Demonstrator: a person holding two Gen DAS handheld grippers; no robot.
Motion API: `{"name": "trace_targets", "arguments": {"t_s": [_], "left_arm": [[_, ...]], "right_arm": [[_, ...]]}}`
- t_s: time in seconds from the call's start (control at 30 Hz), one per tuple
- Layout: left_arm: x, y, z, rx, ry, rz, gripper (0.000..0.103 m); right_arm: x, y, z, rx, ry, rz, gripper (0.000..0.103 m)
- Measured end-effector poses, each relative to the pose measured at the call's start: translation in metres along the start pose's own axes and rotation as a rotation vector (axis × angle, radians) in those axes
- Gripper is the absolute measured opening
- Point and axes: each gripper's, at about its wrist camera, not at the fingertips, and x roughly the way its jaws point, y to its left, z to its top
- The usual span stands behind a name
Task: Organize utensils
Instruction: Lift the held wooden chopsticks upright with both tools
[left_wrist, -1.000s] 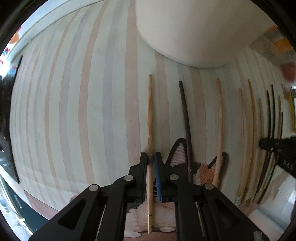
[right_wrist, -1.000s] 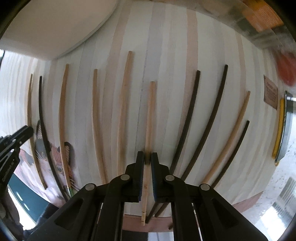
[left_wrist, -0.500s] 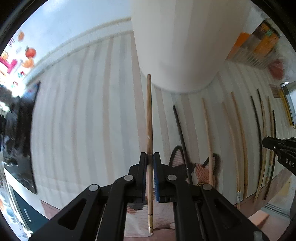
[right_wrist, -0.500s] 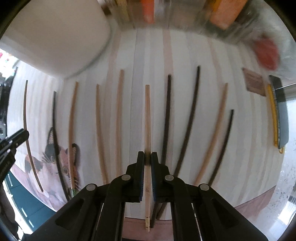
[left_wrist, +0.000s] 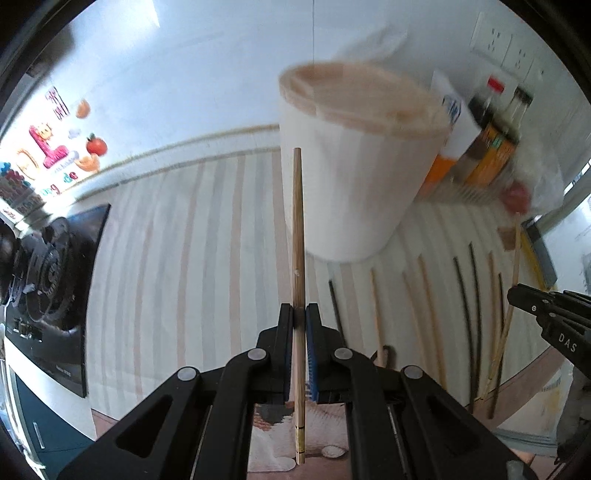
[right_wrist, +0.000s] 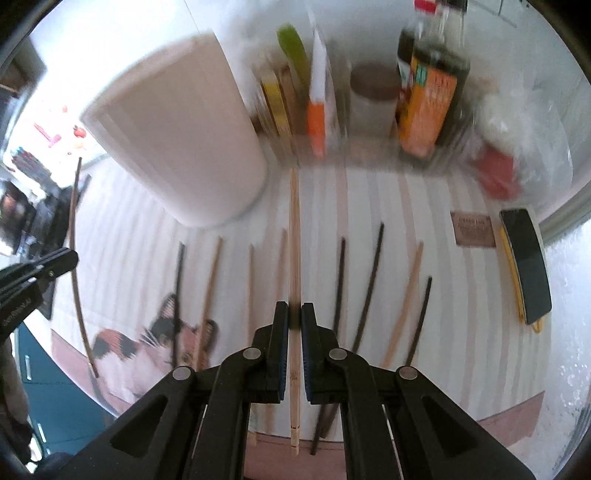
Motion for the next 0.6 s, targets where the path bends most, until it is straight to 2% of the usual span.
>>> {"name": "trace_targets", "arguments": {"t_s": [0.33, 0.5, 0.6], "left_arm": [[-0.083, 0.018, 0.028, -0.098, -0.190, -0.058, 0.004], [-0.120, 0.021, 0.065, -0.132, -0.303, -0.118, 0.004], [-0.132, 0.021, 0.103, -0.146, -0.366, -0.135, 0.004]], "right_arm": [[-0.073, 0.016, 0.046, 0.008, -0.202, 0.113, 0.007], [-0.114, 0.023, 0.079, 0.013, -0.322, 0.180, 0.007], [-0.140, 0.032, 0.110, 0.008, -0.415, 0.207, 0.007]]}}
